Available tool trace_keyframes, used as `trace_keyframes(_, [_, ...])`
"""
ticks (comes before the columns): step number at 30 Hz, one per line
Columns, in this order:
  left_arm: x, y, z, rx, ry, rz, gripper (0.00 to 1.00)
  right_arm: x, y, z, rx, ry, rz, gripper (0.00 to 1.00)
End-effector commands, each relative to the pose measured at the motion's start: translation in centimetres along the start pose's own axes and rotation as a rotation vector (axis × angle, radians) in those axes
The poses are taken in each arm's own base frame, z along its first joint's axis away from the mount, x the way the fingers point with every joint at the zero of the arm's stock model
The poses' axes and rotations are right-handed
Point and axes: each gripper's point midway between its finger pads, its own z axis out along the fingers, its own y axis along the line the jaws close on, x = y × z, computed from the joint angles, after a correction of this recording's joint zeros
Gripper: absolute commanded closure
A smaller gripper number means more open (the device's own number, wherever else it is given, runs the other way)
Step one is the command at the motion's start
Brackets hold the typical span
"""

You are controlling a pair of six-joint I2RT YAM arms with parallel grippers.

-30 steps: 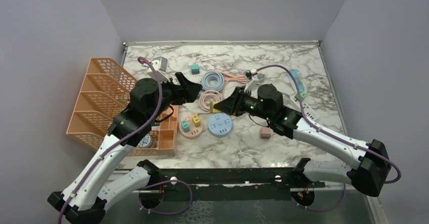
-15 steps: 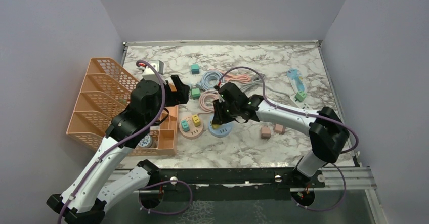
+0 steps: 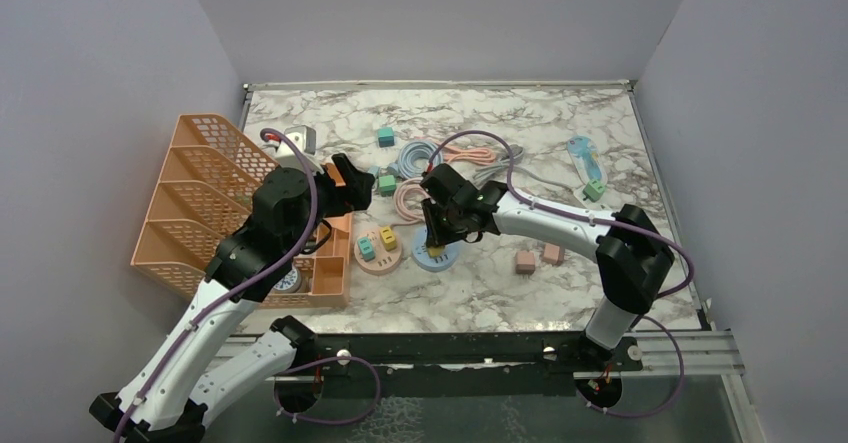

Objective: Insert the plug

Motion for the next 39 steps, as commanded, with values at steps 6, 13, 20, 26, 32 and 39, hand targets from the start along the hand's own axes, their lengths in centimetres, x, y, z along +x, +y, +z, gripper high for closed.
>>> trace_keyframes(6, [0.3,-0.7,0.0,0.038,0.005,-0.029,0.18,-2.0,0.9,0.0,-0.025,-0.091,0.007,0.99])
trace_keyframes(13, [0.3,-0.6,-0.2,0.036,0.0,-0.03,0.18,-2.0,0.9,0.1,-0.035,-0.104,0.01,0.99])
trace_keyframes(20, [0.5,-0.5,-0.1,0.034,0.006,-0.029,0.18,-0.6,0.2,0.9,0.02,-0.045,-0.004,0.99])
trace_keyframes(26, [0.4,-0.3,0.0,0.025,0.0,-0.027,0.18,0.1,-0.1,1.8,0.086,-0.014,-0.029,0.99])
trace_keyframes(32, [-0.2,-0.1,-0.3,0.012,-0.02,-0.016,0.18,0.1,-0.9,2.4,0.21,-0.019,-0.024,0.99])
trace_keyframes(39, [-0.4,0.2,-0.4,-0.003,-0.025,-0.008,0.18,0.6,-2.5,2.2,0.336,0.002,-0.039,0.99])
